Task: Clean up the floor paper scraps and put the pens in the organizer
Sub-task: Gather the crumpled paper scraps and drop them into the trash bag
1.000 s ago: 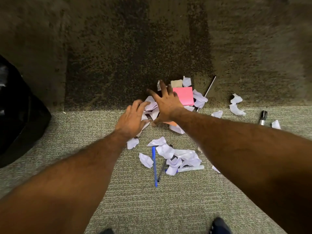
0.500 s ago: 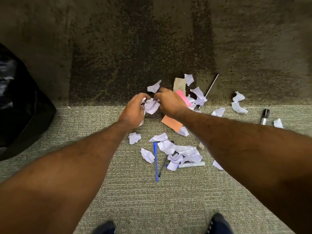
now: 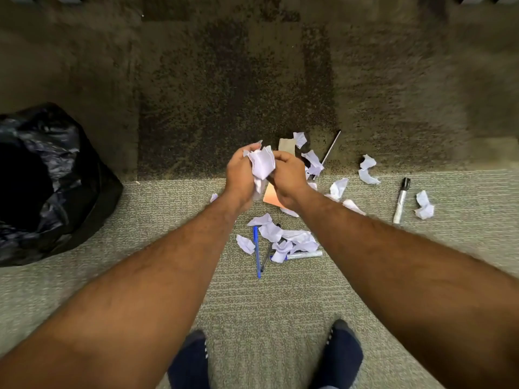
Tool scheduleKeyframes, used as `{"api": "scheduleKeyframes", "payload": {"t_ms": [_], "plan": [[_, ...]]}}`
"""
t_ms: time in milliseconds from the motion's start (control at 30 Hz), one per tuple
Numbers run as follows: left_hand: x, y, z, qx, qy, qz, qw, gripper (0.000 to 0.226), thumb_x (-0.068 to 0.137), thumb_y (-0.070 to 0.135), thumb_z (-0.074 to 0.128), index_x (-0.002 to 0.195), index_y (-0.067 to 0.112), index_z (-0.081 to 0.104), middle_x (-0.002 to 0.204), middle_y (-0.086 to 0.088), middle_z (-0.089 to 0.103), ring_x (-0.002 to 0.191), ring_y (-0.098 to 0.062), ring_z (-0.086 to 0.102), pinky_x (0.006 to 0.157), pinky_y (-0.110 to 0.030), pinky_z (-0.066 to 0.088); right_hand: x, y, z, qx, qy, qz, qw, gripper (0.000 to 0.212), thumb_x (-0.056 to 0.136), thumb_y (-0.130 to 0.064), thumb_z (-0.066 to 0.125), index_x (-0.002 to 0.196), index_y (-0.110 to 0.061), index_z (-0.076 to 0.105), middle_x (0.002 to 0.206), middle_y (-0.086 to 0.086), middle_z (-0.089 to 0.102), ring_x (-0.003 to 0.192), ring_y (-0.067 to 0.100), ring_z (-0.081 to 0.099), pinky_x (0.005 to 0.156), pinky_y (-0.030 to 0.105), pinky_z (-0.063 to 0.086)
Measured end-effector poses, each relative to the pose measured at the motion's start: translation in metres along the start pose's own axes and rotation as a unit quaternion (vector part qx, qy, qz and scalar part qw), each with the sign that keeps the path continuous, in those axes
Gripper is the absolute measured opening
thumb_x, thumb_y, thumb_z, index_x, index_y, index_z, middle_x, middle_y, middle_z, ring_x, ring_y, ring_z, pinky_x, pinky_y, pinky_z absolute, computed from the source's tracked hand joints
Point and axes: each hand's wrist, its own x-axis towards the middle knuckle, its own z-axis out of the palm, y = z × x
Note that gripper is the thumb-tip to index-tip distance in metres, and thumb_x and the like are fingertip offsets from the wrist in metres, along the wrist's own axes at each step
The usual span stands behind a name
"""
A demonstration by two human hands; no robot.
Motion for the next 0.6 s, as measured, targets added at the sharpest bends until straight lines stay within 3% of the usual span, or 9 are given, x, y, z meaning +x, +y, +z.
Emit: {"api": "scheduleKeyframes", "payload": {"t_ms": [67, 200, 333, 433, 500, 600], "plan": [[-0.018, 0.011, 0.013, -0.051, -0.006, -0.034, 0.998, 0.014, 0.094, 0.013, 0.053, 0.090, 0.017, 0.066, 0.085, -0.008, 0.063, 0.073, -0.019, 0.059, 0.061, -0.027, 0.046, -0.015, -0.009, 0.003, 0.026, 0.029, 0.014, 0.999, 0.029, 0.082, 0.009, 0.063, 0.068, -0.015, 0.072, 0.074, 0.002, 0.071, 0.075, 0.020, 0.064, 0.065, 0.031, 0.053], [-0.044, 0.033, 0.031, -0.091, -0.010, -0.062, 0.994, 0.023, 0.095, 0.025, 0.049, 0.079, 0.017, 0.063, 0.076, -0.005, 0.061, 0.066, -0.017, 0.058, 0.054, -0.024, 0.043, -0.039, -0.036, 0.011, 0.053, 0.067, 0.003, 0.996, 0.016, 0.079, -0.001, 0.059, 0.083, -0.012, 0.071, 0.086, 0.012, 0.068, 0.084, 0.026, 0.063, 0.071, 0.039, 0.051], [-0.069, 0.062, 0.039, -0.164, -0.044, -0.074, 0.983, 0.041, 0.096, 0.027, 0.045, 0.066, 0.016, 0.071, 0.064, -0.003, 0.069, 0.058, -0.015, 0.067, 0.050, -0.019, 0.050, -0.058, -0.071, 0.018, 0.159, 0.086, 0.040, 0.983, 0.021, 0.081, -0.021, 0.053, 0.063, -0.018, 0.064, 0.071, 0.003, 0.061, 0.075, 0.020, 0.055, 0.062, 0.031, 0.043], [-0.084, 0.085, 0.047, -0.221, -0.051, -0.060, 0.972, 0.030, 0.095, 0.023, 0.041, 0.078, 0.011, 0.064, 0.068, -0.008, 0.070, 0.063, -0.021, 0.069, 0.060, -0.025, 0.056, -0.072, -0.097, 0.021, 0.272, 0.079, 0.021, 0.959, 0.023, 0.077, -0.023, 0.050, 0.060, -0.018, 0.064, 0.069, 0.004, 0.062, 0.067, 0.020, 0.059, 0.058, 0.025, 0.048], [-0.091, 0.100, 0.049, -0.248, -0.056, -0.038, 0.966, 0.029, 0.093, 0.024, 0.038, 0.080, 0.010, 0.061, 0.075, -0.011, 0.069, 0.070, -0.025, 0.068, 0.069, -0.031, 0.057, -0.081, -0.115, 0.025, 0.296, 0.054, -0.015, 0.954, 0.023, 0.070, -0.031, 0.052, 0.059, -0.015, 0.065, 0.075, 0.009, 0.065, 0.070, 0.023, 0.063, 0.067, 0.029, 0.052], [-0.098, 0.113, 0.049, -0.270, -0.086, -0.052, 0.958, 0.037, 0.096, 0.037, 0.042, 0.076, 0.012, 0.061, 0.077, -0.010, 0.067, 0.072, -0.023, 0.068, 0.070, -0.030, 0.057, -0.084, -0.127, 0.036, 0.260, 0.058, -0.044, 0.963, 0.033, 0.084, -0.036, 0.059, 0.071, -0.006, 0.066, 0.088, 0.022, 0.066, 0.084, 0.033, 0.064, 0.085, 0.044, 0.052]]}}
